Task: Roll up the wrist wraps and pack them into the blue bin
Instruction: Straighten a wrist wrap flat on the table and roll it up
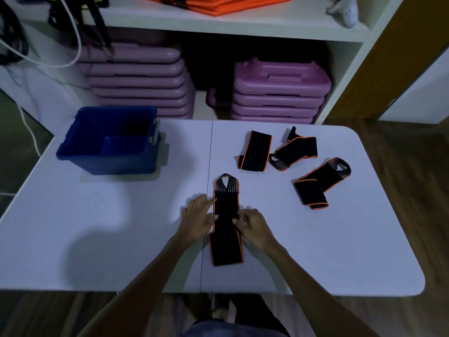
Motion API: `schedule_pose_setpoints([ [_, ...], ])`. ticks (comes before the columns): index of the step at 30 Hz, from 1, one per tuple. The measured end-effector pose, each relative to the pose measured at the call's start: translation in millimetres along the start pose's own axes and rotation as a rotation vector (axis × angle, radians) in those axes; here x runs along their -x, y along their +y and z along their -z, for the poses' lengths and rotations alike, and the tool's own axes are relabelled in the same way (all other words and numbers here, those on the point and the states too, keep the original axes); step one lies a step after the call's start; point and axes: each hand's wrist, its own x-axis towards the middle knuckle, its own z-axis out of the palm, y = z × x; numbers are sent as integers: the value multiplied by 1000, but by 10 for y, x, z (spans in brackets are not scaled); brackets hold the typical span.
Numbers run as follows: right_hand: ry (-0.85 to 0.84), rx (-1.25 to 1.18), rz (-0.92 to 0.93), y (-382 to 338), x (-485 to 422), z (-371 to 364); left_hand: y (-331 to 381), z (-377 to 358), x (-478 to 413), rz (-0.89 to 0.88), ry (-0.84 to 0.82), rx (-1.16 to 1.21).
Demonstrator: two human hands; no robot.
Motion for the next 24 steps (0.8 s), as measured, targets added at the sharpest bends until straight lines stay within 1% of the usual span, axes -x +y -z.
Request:
schedule_pose_setpoints([
  [1, -11, 17, 2, 11, 65, -13, -53, 2, 52, -66, -49, -20],
  [3, -83, 124, 18, 6, 169, -39, -132, 30, 125, -166, -167, -116],
  [5, -140, 166, 13, 7, 220, -65, -162, 82, 138, -216, -228, -230],
  [8, -241, 87, 42, -50, 292, -20, -138, 141, 94, -264, -209, -375],
  [11, -371, 64, 98, -119, 432, -24, -112, 149, 50, -255, -206, -435],
  [14, -478, 2, 76, -185, 609, -13, -109, 130, 25, -252, -192, -468],
  [16, -521, -56, 12, -222, 708, 8, -124, 108, -3, -236, -175, -486],
  [18, -518, -148, -49, -244, 780, 27, -127, 92, -29, -221, -140, -492],
  [22, -502, -374, -74, -266, 806, 84, -91, 103, -57, -225, -82, -479],
  [23, -467, -386, -64, -269, 778, 94, -76, 111, -49, -238, -67, -484],
  [24, -402, -328, -33, -272, 729, 105, -91, 95, -42, -249, -67, -488],
])
